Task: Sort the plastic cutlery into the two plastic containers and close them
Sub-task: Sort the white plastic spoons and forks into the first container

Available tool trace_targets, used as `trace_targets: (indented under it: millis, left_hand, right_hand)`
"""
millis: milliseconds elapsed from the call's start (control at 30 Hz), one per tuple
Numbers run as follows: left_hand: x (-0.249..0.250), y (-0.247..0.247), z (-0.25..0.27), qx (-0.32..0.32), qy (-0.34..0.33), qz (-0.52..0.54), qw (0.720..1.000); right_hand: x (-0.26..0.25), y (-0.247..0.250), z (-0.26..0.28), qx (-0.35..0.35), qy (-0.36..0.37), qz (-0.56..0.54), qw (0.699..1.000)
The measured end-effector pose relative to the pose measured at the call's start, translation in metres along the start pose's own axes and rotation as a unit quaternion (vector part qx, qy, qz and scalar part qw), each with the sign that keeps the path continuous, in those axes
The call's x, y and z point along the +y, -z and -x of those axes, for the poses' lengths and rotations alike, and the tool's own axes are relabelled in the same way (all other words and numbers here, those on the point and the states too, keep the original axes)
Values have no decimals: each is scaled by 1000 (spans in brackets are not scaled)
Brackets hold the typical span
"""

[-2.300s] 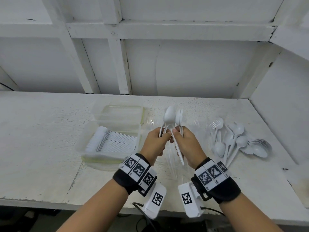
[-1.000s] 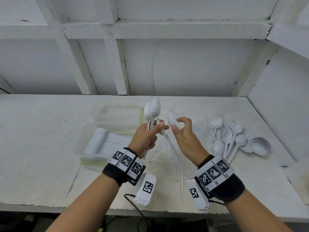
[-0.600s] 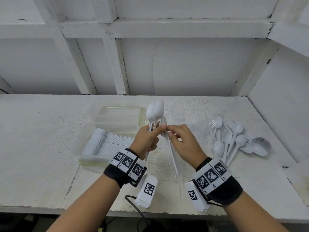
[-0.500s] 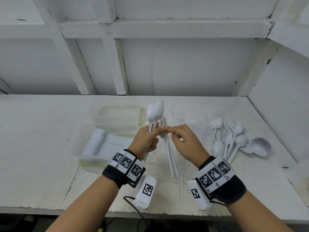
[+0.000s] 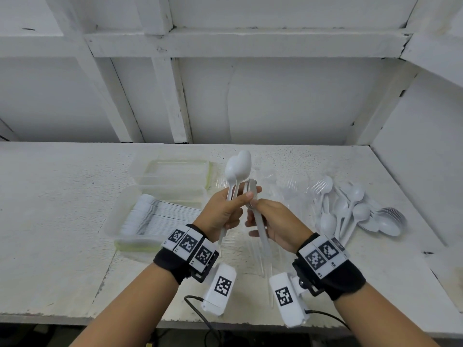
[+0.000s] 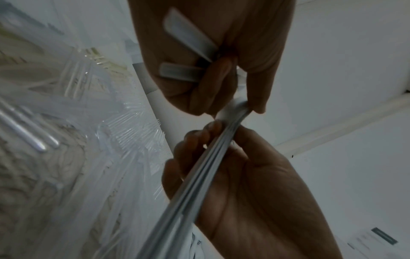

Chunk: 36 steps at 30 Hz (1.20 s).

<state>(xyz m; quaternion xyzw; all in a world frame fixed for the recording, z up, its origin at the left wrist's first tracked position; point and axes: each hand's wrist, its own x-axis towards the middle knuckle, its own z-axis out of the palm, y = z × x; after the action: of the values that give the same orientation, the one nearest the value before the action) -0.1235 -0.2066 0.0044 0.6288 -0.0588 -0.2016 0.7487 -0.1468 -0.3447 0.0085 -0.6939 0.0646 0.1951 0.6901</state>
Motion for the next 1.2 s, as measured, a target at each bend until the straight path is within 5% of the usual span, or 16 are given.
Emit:
trace_targets:
  millis: [233, 433, 700, 967, 1200]
  left_hand:
    - [3, 1, -5, 97, 12, -85, 992]
    - [-6, -3, -3, 99, -33, -150, 983]
    - [-15, -6, -4, 134, -85, -248, 956]
    - [-14, -15, 3, 141, -81, -192, 968]
    - [-12, -13, 4, 138, -39, -92, 985]
  right_hand:
    - [0, 6, 0, 63, 8, 7, 998]
    - [-16, 5, 0, 129, 91, -47, 986]
    - [-18, -6, -10, 194, 103, -92, 971]
    - [-7, -6, -16, 201, 68, -96, 972]
    - [-7, -6, -13, 215, 127, 21, 968]
